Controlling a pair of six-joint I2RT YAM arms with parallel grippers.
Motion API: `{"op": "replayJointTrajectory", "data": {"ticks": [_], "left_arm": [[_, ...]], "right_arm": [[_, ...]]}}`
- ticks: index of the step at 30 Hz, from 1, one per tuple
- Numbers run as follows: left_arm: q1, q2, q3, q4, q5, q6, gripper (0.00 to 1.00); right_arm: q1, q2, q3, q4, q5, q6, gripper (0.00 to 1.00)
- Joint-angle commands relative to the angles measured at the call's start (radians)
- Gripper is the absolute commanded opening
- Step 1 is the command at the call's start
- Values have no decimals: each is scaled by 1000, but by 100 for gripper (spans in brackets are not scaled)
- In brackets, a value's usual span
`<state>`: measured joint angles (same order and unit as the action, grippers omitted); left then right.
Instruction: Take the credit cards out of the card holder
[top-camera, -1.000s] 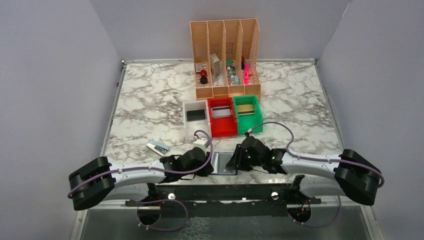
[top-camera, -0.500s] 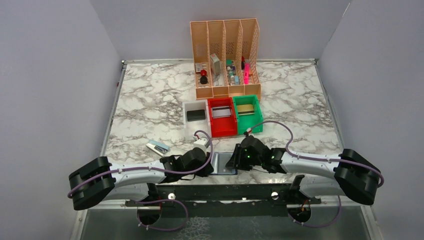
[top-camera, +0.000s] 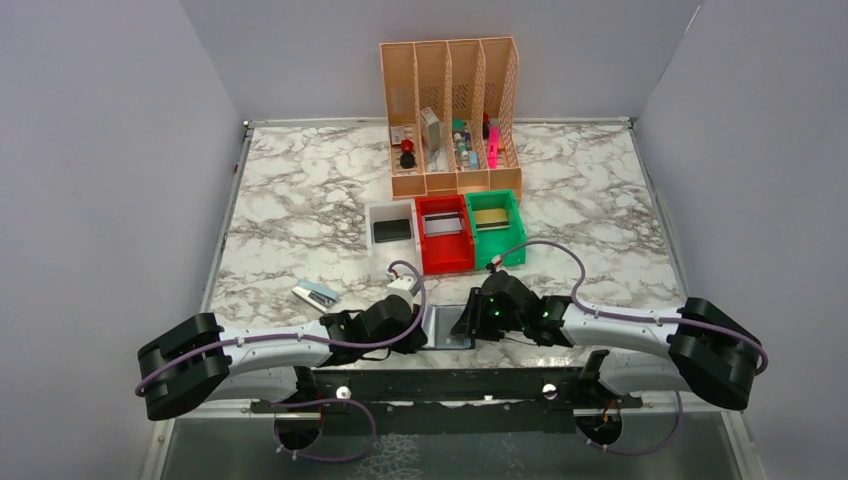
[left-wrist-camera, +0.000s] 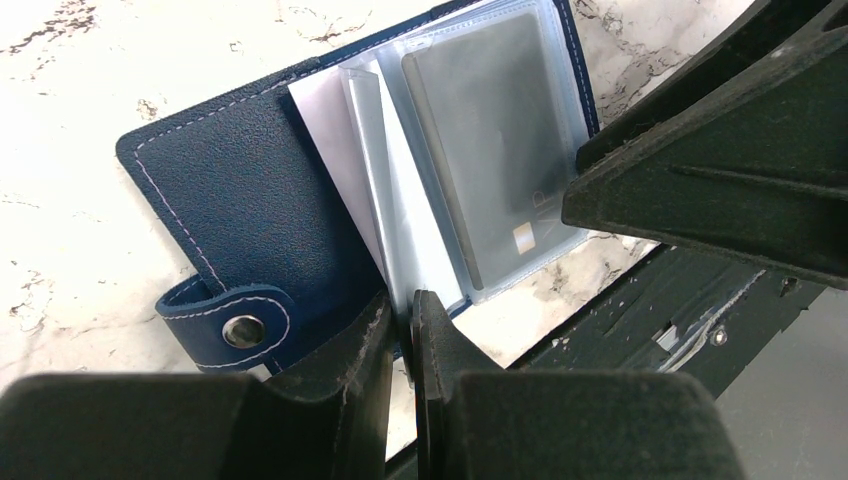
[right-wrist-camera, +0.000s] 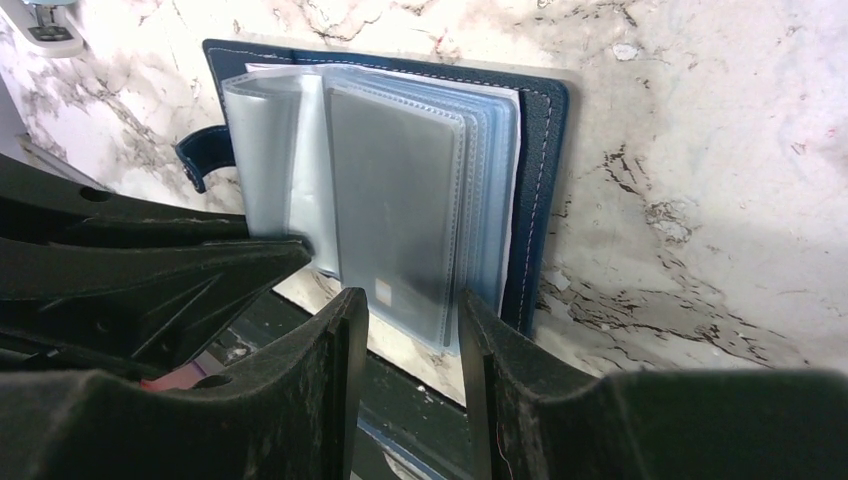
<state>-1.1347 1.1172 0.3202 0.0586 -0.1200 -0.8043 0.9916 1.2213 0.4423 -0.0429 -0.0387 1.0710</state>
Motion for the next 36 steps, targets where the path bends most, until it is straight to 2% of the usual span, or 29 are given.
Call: {"op": "replayJointTrajectory", "data": {"ticks": [1, 7, 12, 20, 24, 32, 36], "left_arm": [[-8, 5, 35, -2, -20, 9, 18], [-7, -29, 83, -145, -110, 31, 49], [-7, -83, 119, -244, -193, 50, 59], [-7, -40, 119, -315, -314, 50, 60], [-8, 8, 111, -312, -313, 53, 59], [-8, 6, 82, -266, -280, 36, 43], [-8, -11, 65, -251, -265, 31, 40]], "right_arm": [[3, 32, 16, 44, -42, -17, 44], [2, 41, 21, -7, 19, 1, 44], [1, 67, 26, -28, 43, 10, 44], [2, 34, 79, -95, 60, -15, 43], [2, 16, 109, -107, 50, -39, 43], [4, 43, 83, -54, 7, -29, 43], [4, 78, 83, -42, 2, -31, 43]]}}
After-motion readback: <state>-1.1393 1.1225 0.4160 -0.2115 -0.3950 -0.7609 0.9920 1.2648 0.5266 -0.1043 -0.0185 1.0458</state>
